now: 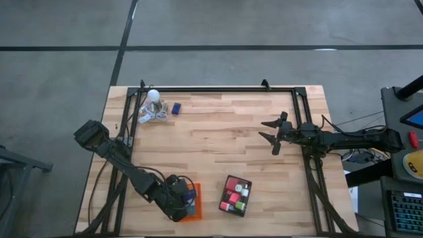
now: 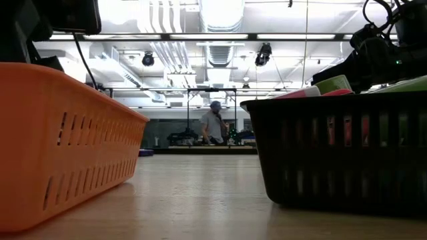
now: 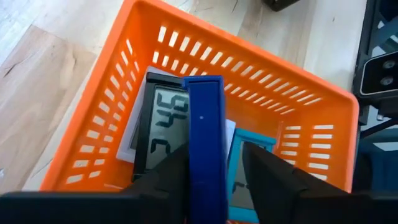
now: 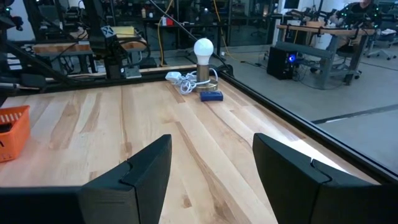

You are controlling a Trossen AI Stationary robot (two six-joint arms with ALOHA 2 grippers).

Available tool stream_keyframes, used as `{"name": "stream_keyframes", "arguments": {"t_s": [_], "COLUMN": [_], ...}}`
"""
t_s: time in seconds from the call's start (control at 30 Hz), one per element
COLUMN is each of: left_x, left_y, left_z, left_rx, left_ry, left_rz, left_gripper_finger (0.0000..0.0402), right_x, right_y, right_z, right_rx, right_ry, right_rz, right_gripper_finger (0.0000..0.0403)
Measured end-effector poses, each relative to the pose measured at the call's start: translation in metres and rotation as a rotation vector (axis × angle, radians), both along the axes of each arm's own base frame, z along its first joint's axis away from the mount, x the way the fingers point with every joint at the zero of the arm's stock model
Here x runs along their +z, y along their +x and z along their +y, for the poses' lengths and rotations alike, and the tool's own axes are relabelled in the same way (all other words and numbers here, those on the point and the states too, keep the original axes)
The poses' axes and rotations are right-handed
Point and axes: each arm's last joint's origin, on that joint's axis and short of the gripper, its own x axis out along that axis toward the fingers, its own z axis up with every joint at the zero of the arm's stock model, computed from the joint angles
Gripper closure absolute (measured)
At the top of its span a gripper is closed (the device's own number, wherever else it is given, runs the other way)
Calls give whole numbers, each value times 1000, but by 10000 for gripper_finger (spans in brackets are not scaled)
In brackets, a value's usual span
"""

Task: Pick & Place Office items
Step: Put the bottom dark blue timer into the orange bin, then put the dark blue timer into the orange bin

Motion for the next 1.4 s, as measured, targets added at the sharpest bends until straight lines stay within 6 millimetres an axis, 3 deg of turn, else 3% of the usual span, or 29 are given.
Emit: {"name": "stream_keyframes", "arguments": {"t_s": [0.27,0.57,0.77,0.87,0.97,1.1,1.4], "left_x": [0,1,28,45,62,75,67], "left_y": [0,0,-6,-10,-17,-24,-3], "left_z": [0,0,9,21,40,69,124], "left_rx": [-1,1,45,121,303,473,658], "left_ry": [-2,-6,31,129,235,268,385], "left_rz": [-4,-5,-107,-192,-274,-265,-195], "left_gripper_finger": [205,195,195,195,195,195,195], "right_x": [0,0,0,0,0,0,0], "right_y": [0,0,0,0,0,0,0], "right_z": [0,0,0,0,0,0,0], "right_rx": [0,-1,-1,0,0,0,-1], "right_ry": [0,0,-1,0,-1,-1,-1], "right_rz": [0,1,0,0,0,1,0], "right_gripper_finger": [184,184,184,184,184,184,184]}}
